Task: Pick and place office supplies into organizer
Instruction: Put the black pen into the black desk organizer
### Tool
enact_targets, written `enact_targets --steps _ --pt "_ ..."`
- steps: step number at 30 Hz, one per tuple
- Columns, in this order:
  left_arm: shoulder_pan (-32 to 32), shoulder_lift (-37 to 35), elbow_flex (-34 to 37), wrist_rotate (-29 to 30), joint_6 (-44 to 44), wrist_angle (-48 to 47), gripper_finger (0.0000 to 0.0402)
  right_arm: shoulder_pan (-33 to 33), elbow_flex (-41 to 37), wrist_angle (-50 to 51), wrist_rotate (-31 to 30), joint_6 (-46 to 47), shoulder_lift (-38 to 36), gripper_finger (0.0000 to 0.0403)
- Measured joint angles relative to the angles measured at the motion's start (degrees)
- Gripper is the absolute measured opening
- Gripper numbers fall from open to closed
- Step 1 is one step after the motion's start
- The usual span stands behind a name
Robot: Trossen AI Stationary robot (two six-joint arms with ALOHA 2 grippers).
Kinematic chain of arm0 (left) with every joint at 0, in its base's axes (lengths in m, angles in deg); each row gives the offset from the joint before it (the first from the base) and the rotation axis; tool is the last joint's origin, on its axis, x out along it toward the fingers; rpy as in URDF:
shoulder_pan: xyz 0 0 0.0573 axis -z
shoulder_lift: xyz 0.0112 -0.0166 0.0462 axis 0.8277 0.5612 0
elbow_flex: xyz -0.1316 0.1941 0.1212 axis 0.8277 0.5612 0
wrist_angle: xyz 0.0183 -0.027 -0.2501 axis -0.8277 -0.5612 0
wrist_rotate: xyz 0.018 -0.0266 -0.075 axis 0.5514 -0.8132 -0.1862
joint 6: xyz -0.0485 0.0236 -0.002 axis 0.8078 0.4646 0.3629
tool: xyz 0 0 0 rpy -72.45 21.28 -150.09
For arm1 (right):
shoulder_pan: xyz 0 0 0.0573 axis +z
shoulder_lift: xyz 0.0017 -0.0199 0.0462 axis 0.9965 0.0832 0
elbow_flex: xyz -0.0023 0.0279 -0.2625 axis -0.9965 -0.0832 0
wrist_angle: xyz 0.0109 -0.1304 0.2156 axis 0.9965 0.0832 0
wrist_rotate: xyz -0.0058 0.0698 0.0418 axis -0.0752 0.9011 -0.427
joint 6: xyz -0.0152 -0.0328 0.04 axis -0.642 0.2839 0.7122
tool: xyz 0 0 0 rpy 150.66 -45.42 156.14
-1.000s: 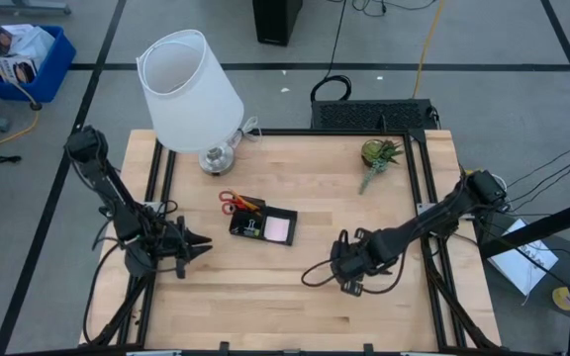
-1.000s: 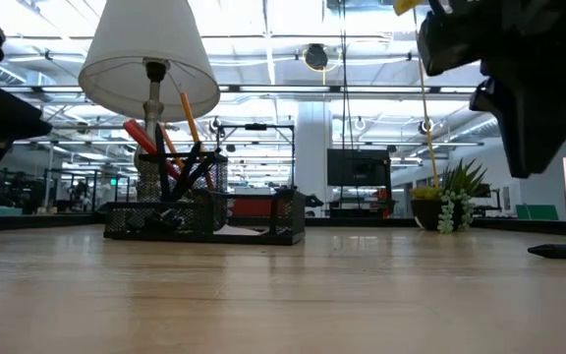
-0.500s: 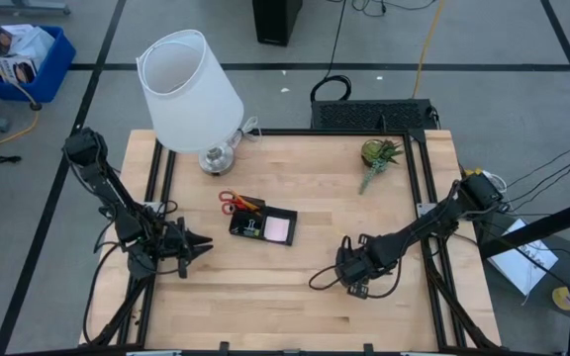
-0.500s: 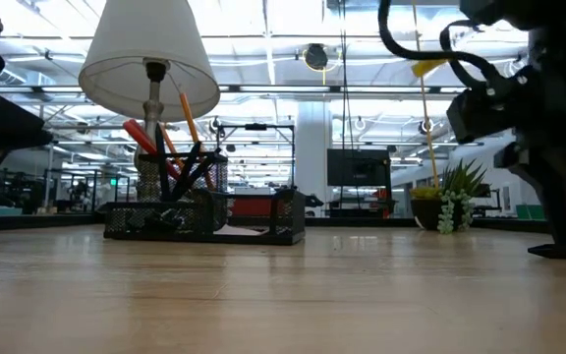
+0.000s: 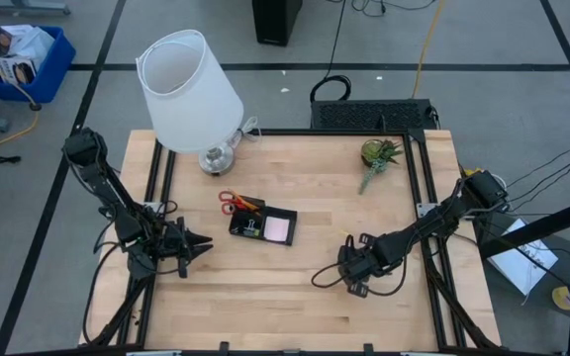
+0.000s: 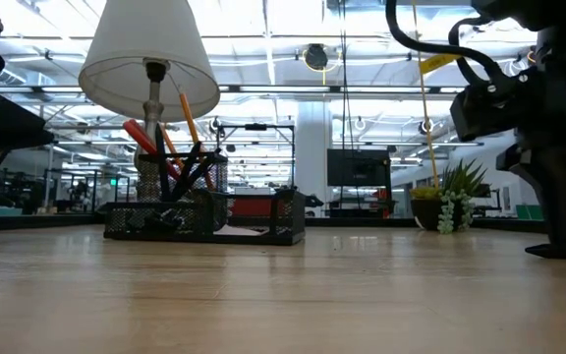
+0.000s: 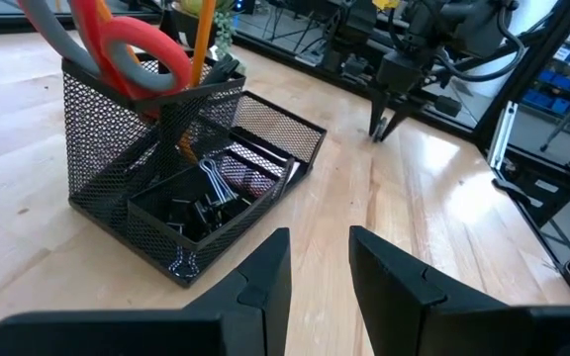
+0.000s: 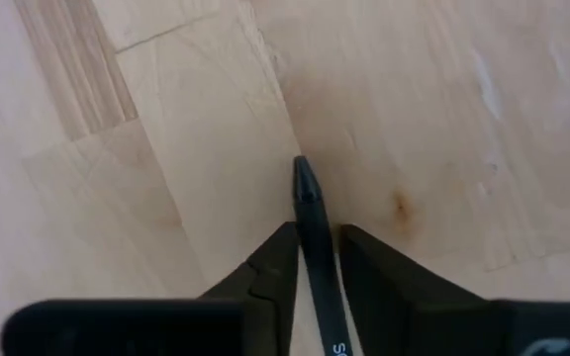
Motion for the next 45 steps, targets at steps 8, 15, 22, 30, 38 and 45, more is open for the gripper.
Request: enact_targets --steps 8,15,22,30,38,45 --pt "0.0 0.0 0.01 0.46 0.0 -0.01 0.0108 0.31 -0.15 -2.74 -2.46 2.37 0.12 0.0019" --pt "-0.01 -0.01 0.0 1.46 -0.01 -0.01 0.0108 -1.02 -0.37 -15.86 -10.26 2.93 0.35 0.0034" --pt "0.01 -0.02 0.0 1.54 -0.02 -0.02 0.0108 -4.97 -0.31 -38.7 -12.55 -8.52 0.2 0.0021" --pt "0.01 -0.02 0.0 1.57 -0.17 -0.04 0.0108 -11.7 -0.21 -67.28 -10.74 -27.74 0.26 0.0026" --pt "0.0 -0.02 0.01 2.6 -0.55 -0.07 0.0108 -19.39 -0.14 -90.64 -7.44 -39.94 7.74 0.0027" --pt "0.0 -0.02 0.0 2.58 -0.71 -0.48 0.0108 -22.86 1.78 -109.06 -3.74 -54.97 14.73 0.0024"
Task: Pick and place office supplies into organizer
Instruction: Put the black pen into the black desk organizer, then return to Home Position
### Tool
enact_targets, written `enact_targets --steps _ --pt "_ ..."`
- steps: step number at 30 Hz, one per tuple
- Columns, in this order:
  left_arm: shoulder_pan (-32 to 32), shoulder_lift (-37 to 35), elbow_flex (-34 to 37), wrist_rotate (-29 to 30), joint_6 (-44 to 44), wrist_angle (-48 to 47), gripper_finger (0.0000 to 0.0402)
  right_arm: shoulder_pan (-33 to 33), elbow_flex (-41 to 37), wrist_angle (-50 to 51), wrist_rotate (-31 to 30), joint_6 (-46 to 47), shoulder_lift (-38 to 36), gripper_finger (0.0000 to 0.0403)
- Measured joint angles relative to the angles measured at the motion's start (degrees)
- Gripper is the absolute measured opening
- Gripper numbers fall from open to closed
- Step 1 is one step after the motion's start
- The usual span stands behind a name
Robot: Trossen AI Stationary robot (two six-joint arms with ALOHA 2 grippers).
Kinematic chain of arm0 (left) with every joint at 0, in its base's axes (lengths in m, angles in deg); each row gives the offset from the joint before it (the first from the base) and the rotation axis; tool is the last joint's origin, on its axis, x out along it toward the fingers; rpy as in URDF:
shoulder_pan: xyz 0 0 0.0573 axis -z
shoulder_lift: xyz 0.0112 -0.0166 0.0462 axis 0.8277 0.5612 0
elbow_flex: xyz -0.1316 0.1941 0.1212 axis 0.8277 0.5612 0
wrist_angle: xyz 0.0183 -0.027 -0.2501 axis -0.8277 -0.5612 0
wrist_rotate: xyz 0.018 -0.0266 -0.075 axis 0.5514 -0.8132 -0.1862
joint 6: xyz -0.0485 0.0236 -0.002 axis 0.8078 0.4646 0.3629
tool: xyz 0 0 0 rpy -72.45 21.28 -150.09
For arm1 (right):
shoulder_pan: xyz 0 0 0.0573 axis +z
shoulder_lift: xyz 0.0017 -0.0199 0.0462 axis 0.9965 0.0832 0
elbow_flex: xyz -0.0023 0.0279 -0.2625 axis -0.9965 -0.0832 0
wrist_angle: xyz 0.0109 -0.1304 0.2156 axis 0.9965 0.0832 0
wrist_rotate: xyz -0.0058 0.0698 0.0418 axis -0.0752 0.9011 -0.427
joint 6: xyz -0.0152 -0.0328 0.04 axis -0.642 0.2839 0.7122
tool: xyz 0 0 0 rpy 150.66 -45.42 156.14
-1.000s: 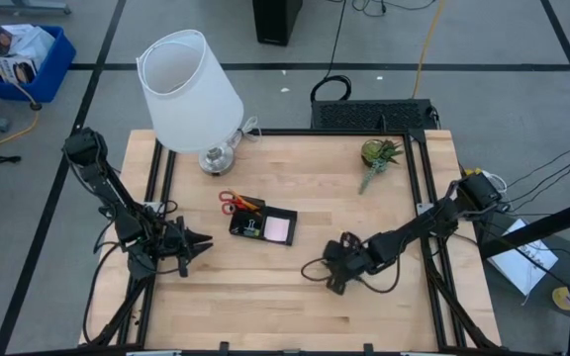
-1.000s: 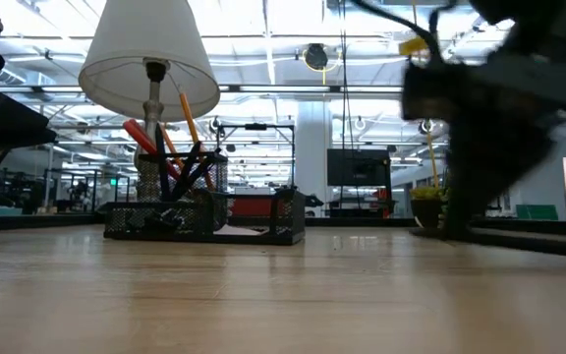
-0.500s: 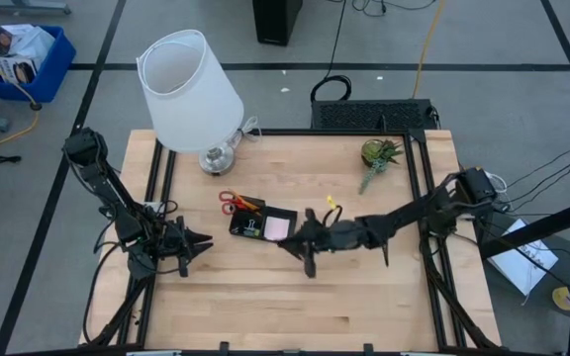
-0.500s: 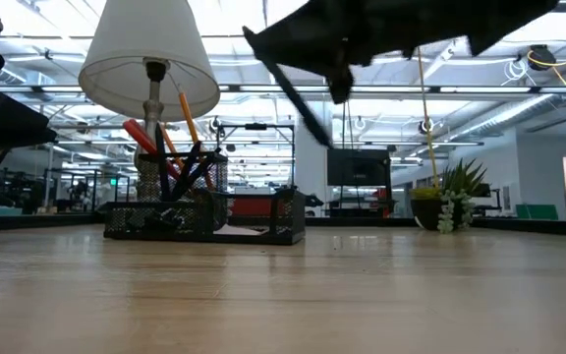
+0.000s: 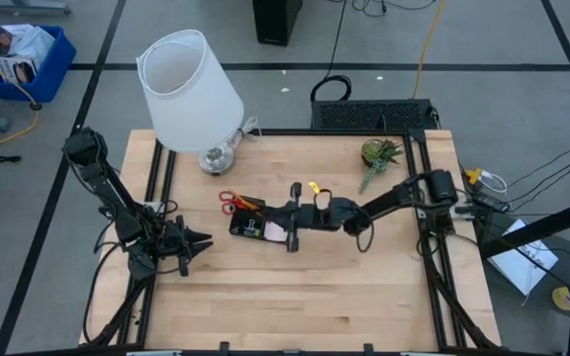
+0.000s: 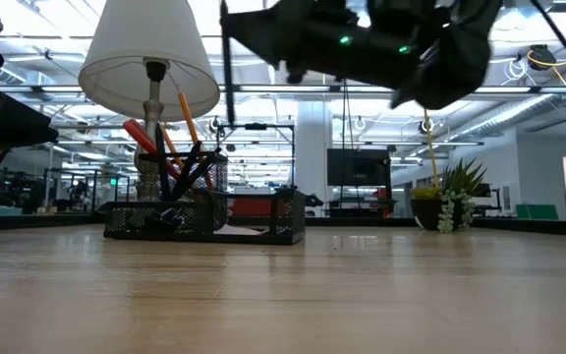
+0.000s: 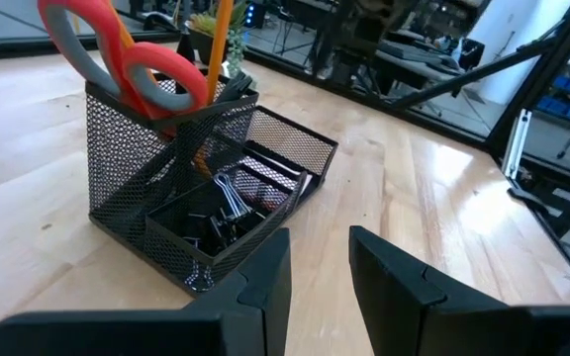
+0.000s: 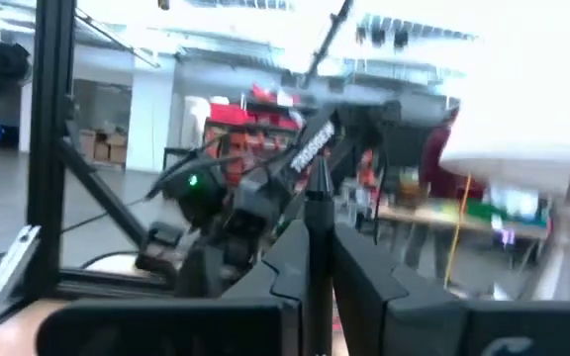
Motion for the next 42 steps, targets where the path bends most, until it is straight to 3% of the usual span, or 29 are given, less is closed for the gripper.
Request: enact_targets --steps 7,13,28,35,42 --pt "-0.01 0.0 0.0 -0.02 -0.25 0.02 0.0108 -3.34 10.51 -2.16 3.31 -5.8 7.35 0.0023" --pt "0.0 0.0 0.0 -2.11 0.21 0.02 0.0108 -5.07 16.71 5.05 3.3 -7.59 11.45 0.0027" --pt "0.01 0.0 0.0 -1.95 -0.12 0.0 0.0108 -7.43 12.71 11.02 1.92 -5.67 11.95 0.0037" --pt "0.0 0.0 0.0 -1.11 0.54 0.37 0.0108 -9.12 10.41 12.53 6.83 1.67 11.97 0.0083" --pt "-0.01 0.0 0.0 -0.68 0.77 0.42 0.0108 -8.39 10.43 12.23 7.76 1.15 11.95 0.0149"
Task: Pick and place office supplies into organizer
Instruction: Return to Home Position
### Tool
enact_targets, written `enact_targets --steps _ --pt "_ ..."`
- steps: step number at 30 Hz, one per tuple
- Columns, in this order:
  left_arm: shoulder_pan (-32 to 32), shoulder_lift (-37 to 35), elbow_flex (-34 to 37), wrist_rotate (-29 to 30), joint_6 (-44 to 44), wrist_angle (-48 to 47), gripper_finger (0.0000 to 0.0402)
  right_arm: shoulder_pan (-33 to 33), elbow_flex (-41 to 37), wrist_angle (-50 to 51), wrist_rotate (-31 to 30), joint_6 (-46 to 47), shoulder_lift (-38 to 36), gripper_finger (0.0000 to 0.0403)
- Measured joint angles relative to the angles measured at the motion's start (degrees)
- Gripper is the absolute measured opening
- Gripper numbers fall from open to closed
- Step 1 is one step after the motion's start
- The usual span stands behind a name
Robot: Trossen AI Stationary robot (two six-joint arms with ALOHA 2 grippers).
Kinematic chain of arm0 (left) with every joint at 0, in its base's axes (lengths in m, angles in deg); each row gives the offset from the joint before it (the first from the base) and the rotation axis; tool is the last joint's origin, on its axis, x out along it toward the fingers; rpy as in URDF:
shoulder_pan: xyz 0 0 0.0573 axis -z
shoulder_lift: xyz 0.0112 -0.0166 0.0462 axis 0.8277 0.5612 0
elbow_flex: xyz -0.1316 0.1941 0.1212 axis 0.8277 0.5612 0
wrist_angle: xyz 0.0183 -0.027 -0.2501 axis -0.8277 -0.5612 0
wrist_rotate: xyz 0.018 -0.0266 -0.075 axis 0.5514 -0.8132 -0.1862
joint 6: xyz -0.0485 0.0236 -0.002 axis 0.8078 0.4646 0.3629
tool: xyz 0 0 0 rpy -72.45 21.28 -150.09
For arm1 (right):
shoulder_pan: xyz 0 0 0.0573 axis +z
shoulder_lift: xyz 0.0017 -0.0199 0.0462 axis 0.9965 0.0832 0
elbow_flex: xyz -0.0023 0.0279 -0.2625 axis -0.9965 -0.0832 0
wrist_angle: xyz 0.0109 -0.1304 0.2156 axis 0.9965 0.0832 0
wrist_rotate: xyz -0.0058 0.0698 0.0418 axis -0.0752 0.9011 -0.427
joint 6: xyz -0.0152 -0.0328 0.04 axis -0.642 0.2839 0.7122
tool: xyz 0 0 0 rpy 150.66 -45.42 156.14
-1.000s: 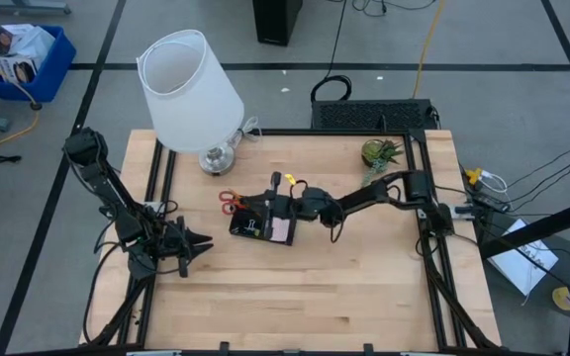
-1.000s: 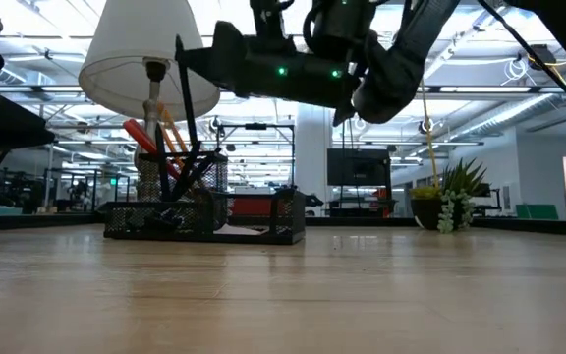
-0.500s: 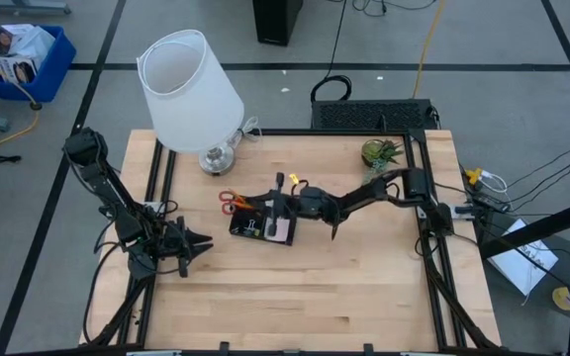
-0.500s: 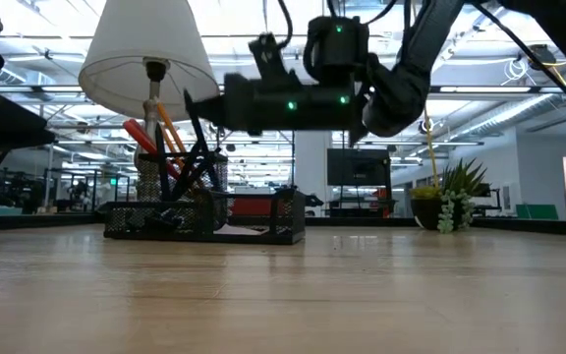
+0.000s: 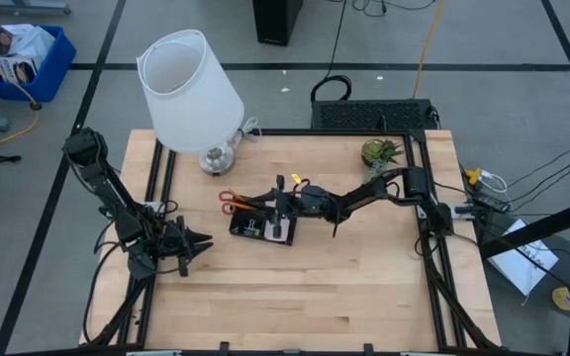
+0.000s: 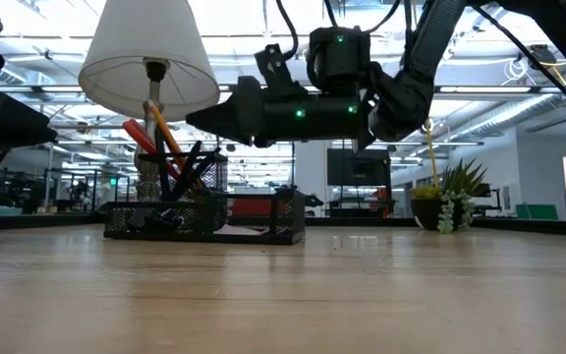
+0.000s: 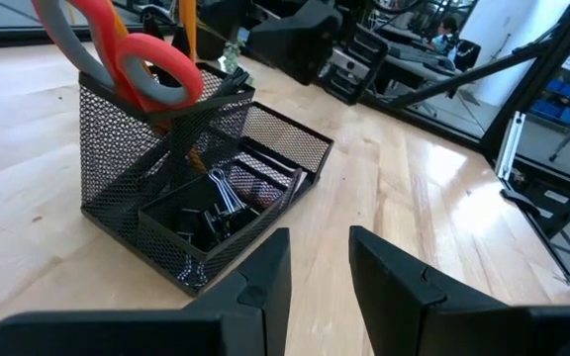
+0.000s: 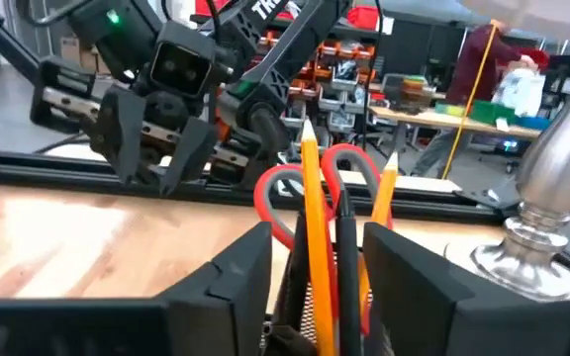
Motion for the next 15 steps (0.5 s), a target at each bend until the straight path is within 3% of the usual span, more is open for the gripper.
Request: enact_targets --steps 6,9,13,15 --pt "0.0 0.0 0.0 1.23 -1.06 0.02 0.0108 3.5 0.04 7.43 0.08 0.43 -5.23 0.017" --pt "0.02 -0.07 0.0 1.44 -5.59 0.02 0.0108 6.74 0.09 20.84 -1.05 -0.52 -9.42 0.0169" --pt "0.74 -0.54 0.0 -1.95 -8.75 2.77 0.0108 11.5 -0.04 42.87 -10.03 6.07 -16.44 0.0153" --pt "1.79 -1.38 0.0 -2.79 -14.4 5.54 0.0108 13.78 -1.64 47.74 -11.31 8.08 -19.32 0.0144"
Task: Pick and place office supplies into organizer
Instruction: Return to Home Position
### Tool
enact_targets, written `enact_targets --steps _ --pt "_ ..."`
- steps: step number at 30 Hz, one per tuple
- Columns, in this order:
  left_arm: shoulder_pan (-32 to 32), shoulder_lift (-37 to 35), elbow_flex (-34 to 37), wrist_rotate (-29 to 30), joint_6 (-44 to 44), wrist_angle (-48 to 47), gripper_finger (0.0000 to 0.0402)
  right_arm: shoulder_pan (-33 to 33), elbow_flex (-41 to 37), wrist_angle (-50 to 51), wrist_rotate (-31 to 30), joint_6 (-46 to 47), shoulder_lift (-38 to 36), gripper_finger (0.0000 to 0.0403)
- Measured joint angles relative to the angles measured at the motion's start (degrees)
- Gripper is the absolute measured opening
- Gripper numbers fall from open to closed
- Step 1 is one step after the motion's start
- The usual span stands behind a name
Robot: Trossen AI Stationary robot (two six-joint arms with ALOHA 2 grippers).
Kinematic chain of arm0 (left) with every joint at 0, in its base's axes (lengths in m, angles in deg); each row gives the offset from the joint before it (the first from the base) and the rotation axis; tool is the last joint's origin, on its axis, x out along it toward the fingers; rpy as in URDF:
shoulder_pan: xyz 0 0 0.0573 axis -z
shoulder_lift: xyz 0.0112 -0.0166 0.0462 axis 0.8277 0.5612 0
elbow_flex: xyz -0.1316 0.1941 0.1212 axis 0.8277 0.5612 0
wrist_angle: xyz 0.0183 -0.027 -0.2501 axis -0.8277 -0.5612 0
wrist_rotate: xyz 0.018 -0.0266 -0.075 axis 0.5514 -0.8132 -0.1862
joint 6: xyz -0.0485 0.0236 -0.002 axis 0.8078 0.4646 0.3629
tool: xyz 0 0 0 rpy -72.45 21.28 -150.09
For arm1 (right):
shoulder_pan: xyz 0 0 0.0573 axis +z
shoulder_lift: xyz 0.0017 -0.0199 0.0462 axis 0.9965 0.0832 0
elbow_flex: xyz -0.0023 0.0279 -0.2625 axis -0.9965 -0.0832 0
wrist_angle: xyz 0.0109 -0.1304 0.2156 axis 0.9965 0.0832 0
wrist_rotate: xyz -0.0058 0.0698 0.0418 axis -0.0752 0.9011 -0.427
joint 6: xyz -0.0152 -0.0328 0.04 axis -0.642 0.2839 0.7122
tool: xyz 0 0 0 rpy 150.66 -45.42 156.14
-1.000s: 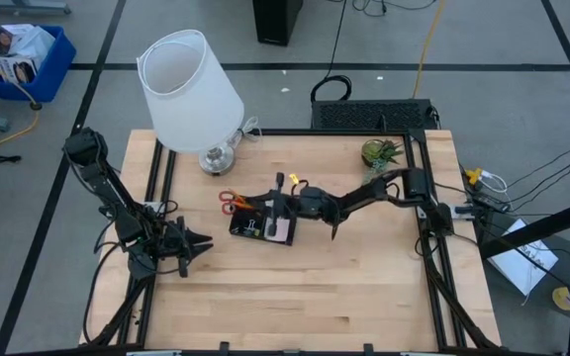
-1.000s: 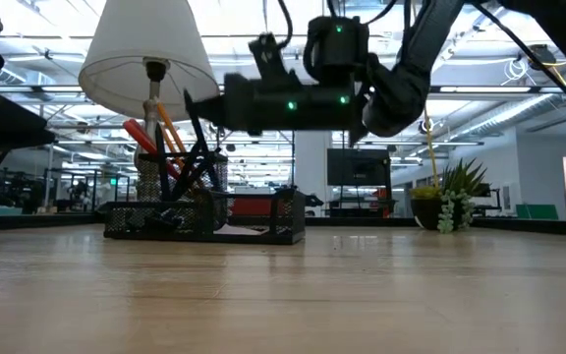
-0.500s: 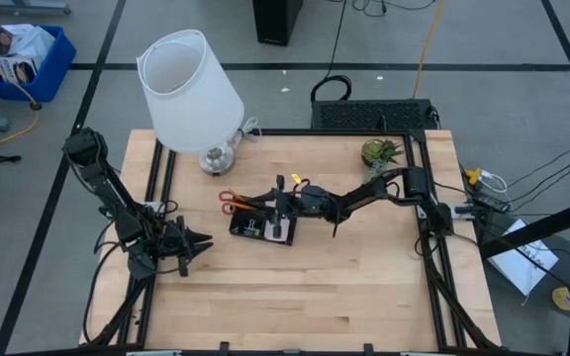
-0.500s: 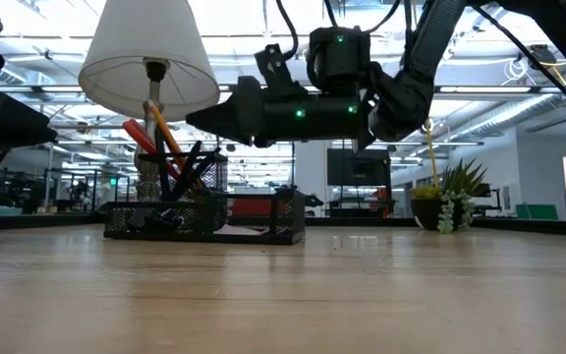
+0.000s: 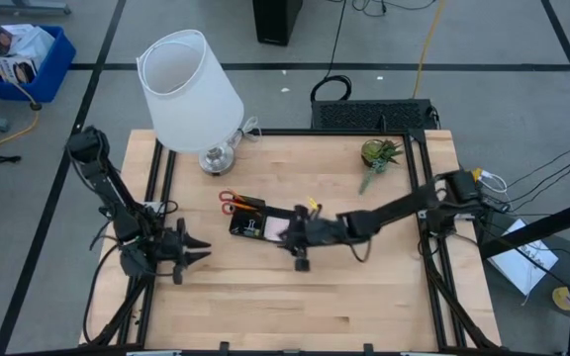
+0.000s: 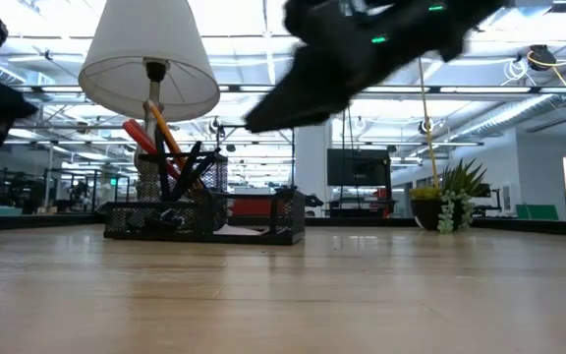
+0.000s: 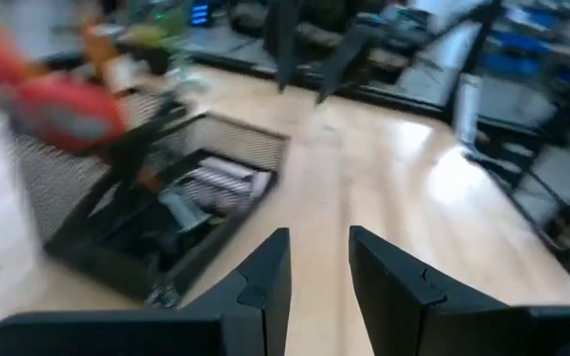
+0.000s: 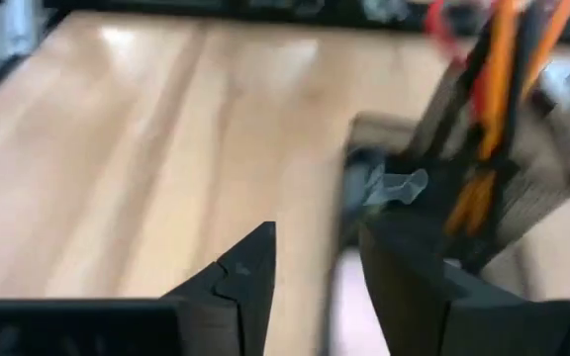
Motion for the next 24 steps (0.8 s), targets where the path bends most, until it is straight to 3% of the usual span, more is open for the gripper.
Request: enact_targets --steps 5,8,14,20,22,24 --pt "0.92 -4.14 -0.57 -2.43 -15.97 12.07 0.0108 4.17 -8.69 -2.94 0.63 9.21 -6.69 0.0129" --pt "0.96 -7.19 -0.57 -5.03 -23.22 15.43 0.0108 7.44 -15.79 -12.67 0.64 13.08 -10.3 0.0126" --pt "-0.66 -9.91 -0.57 -5.83 -26.08 14.83 0.0108 13.47 -29.45 -28.86 -5.49 15.76 -13.87 0.0125" --pt "-5.88 -9.95 1.01 -6.15 -25.51 15.37 0.0108 17.39 -38.03 -42.5 -2.18 15.34 -14.43 0.0125" --pt "-9.39 -9.95 1.85 -9.65 -25.5 15.86 0.0108 17.69 -39.94 -45.89 -2.14 12.82 -14.39 0.0125" --pt "-13.16 -9.92 2.9 -17.79 -28.1 18.78 0.0108 17.76 -41.9 -48.25 -1.94 12.12 -14.24 0.0125"
